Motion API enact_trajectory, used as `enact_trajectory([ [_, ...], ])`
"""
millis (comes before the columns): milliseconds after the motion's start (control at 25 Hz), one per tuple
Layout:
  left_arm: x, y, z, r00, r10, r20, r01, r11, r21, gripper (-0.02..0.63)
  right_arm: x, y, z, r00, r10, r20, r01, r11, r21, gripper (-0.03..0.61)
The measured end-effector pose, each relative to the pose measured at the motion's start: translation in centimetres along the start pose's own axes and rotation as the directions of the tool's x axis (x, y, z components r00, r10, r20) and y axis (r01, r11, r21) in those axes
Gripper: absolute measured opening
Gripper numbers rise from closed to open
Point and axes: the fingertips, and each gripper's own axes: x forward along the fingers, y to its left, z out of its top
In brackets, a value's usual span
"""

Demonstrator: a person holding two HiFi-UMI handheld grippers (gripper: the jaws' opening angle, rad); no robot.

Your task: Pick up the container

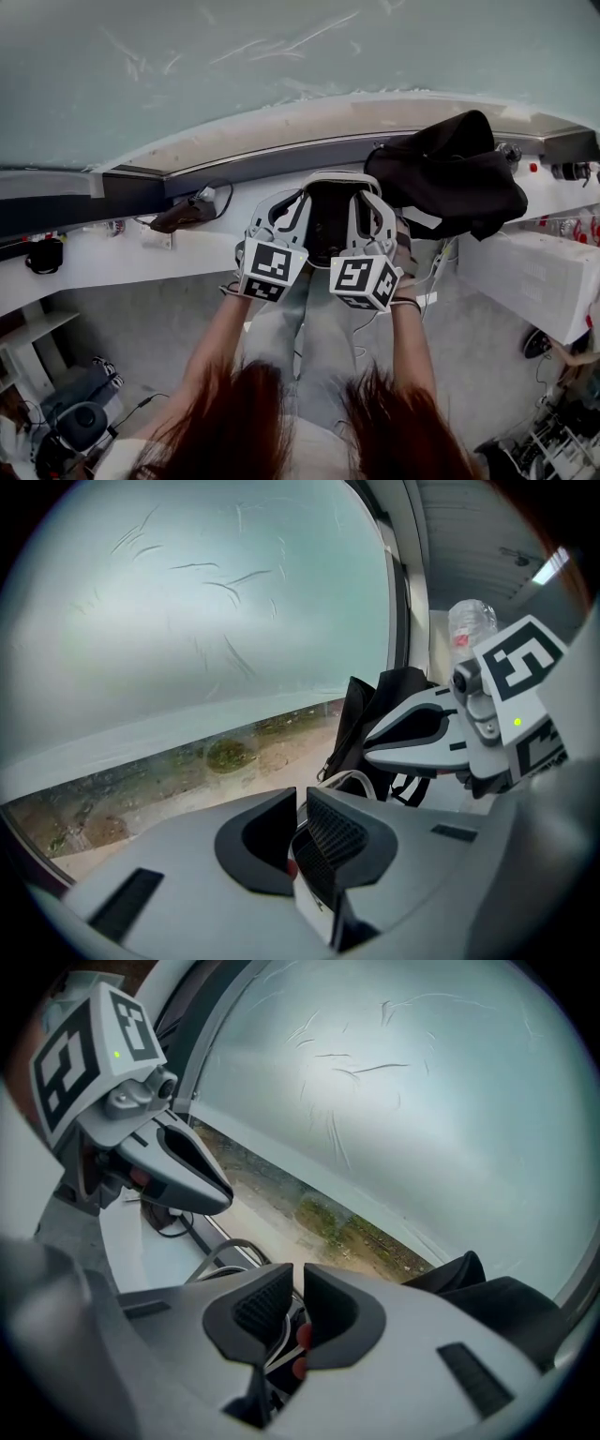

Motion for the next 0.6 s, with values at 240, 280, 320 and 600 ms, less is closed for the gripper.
enact_trajectory([
  [240,1.4,0.6,-1.7,0.999,0.031,-0.026,-0.031,1.000,-0.006,0.059,1.5,1.1,-1.9,0.999,0.039,-0.035,-0.039,0.999,0.000,0.086],
  [280,1.6,0.6,-2.0,0.999,0.033,-0.030,-0.033,0.999,-0.005,0.065,1.6,1.1,-2.2,0.999,0.035,-0.036,-0.035,0.999,-0.002,0.089],
  [320,1.9,0.6,-2.3,0.999,0.035,-0.034,-0.035,0.999,-0.003,0.070,1.7,1.2,-2.4,0.999,0.030,-0.038,-0.030,1.000,-0.006,0.097],
  [600,3.4,0.9,-4.1,0.996,0.057,-0.063,-0.057,0.998,0.000,0.087,2.7,1.5,-3.4,0.999,0.019,-0.032,-0.020,1.000,-0.021,0.124],
])
